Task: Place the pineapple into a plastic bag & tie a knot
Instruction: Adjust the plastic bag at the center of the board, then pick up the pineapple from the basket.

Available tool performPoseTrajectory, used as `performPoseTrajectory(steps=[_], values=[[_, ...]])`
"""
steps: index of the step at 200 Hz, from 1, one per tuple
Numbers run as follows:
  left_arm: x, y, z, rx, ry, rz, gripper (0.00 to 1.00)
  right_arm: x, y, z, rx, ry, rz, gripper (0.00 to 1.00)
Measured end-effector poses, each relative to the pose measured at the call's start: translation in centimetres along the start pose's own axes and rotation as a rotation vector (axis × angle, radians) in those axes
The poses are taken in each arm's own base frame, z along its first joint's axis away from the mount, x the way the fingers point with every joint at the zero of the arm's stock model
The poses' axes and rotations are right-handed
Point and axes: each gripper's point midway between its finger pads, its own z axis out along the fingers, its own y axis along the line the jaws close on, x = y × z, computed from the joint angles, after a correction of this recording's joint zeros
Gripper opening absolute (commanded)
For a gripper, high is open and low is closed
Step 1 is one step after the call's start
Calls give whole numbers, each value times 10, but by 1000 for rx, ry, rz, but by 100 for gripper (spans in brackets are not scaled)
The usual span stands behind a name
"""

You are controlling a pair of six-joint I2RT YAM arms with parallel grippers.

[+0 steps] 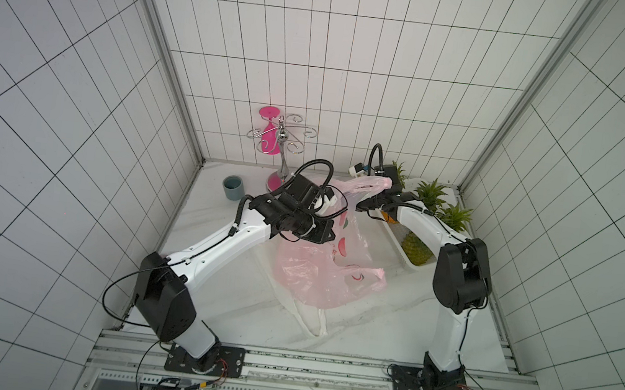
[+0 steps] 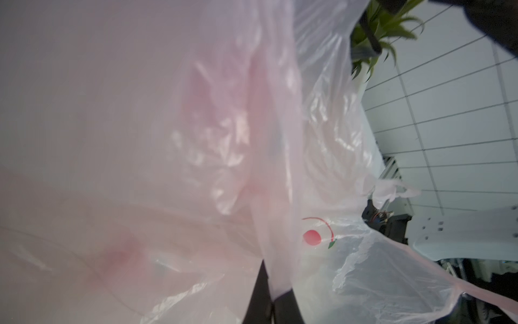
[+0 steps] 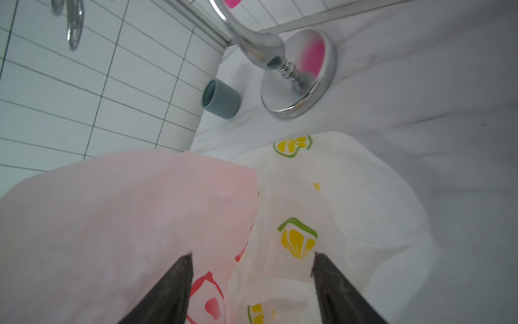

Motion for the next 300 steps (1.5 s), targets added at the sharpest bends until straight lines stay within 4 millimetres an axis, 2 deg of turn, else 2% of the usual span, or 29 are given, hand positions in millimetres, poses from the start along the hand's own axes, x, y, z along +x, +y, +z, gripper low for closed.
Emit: performPoseTrajectory(steps=[29,48,73,101,121,145,166,195,227,260,273,300], values=[[-33,11,-5,136,-115,-88,0,-30,-34,-59,199,-108,9,82],[-52,14,-9,192,-166,-110,0,-46,-43,-97,322,-182,1,82],[-59,11,-4,243,-167,-114,0,-59,-34,-138,447,-266,-37,83],[-61,8,0,276,-155,-112,0,-72,-2,-195,533,-396,-95,83],[-64,3,0,295,-150,-103,0,-60,15,-241,594,-490,-114,87],[-66,1,0,307,-149,-87,0,-31,6,-278,697,-532,-90,94],[-65,0,1,317,-139,-82,0,-6,-21,-287,783,-502,-44,95],[-63,0,4,326,-127,-77,0,25,-57,-276,844,-409,17,95],[-61,-1,4,333,-119,-67,0,38,-81,-261,871,-346,50,96],[-60,-1,4,333,-116,-62,0,50,-116,-247,926,-289,89,95],[-60,-1,4,333,-116,-59,0,51,-127,-244,946,-285,98,90],[-60,-1,4,334,-116,-58,0,52,-144,-240,963,-294,110,71]])
